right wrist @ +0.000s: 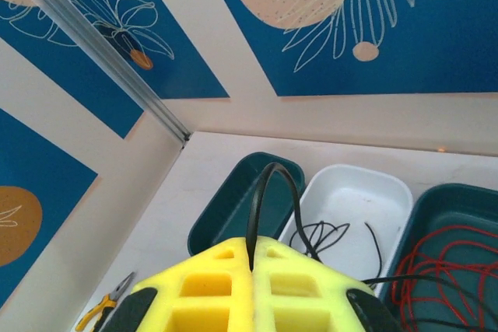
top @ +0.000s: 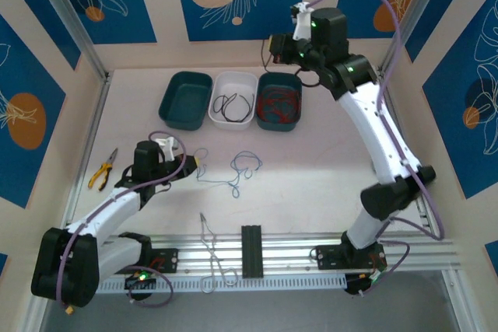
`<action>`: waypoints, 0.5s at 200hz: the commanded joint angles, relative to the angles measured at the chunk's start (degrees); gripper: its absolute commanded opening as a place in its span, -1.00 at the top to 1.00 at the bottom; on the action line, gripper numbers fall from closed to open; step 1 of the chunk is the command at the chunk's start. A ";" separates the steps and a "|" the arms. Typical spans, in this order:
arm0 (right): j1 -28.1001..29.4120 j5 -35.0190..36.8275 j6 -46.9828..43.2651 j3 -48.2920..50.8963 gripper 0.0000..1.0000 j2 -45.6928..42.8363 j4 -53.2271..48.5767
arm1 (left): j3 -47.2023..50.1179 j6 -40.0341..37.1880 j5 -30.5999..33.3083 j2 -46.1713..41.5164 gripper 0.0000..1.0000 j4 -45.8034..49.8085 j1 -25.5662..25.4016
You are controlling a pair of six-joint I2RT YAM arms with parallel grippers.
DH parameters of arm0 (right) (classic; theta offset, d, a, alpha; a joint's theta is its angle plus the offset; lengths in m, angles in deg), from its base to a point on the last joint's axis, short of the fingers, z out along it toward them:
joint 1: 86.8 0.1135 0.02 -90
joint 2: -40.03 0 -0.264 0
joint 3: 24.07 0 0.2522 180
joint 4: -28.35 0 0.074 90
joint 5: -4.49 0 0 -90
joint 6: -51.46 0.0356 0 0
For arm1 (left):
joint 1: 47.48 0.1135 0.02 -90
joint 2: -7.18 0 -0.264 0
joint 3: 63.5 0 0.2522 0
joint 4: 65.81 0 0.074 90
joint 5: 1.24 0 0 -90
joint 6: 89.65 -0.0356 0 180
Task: Untangle the cables
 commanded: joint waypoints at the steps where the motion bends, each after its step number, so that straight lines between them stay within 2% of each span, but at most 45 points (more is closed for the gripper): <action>1: -0.09 -3.41 -0.82 -7.48 1.00 4.57 0.92 | 0.81 1.32 -2.73 0.66 1.00 -3.01 0.78; 61: 1.80 -4.61 -3.49 -29.76 1.00 23.67 -4.03 | 0.72 1.33 -3.80 1.41 1.00 -4.07 0.70; 100: 2.56 -6.02 -3.44 -34.13 1.00 30.61 -2.46 | 1.26 1.55 -3.98 0.96 1.00 -4.12 0.69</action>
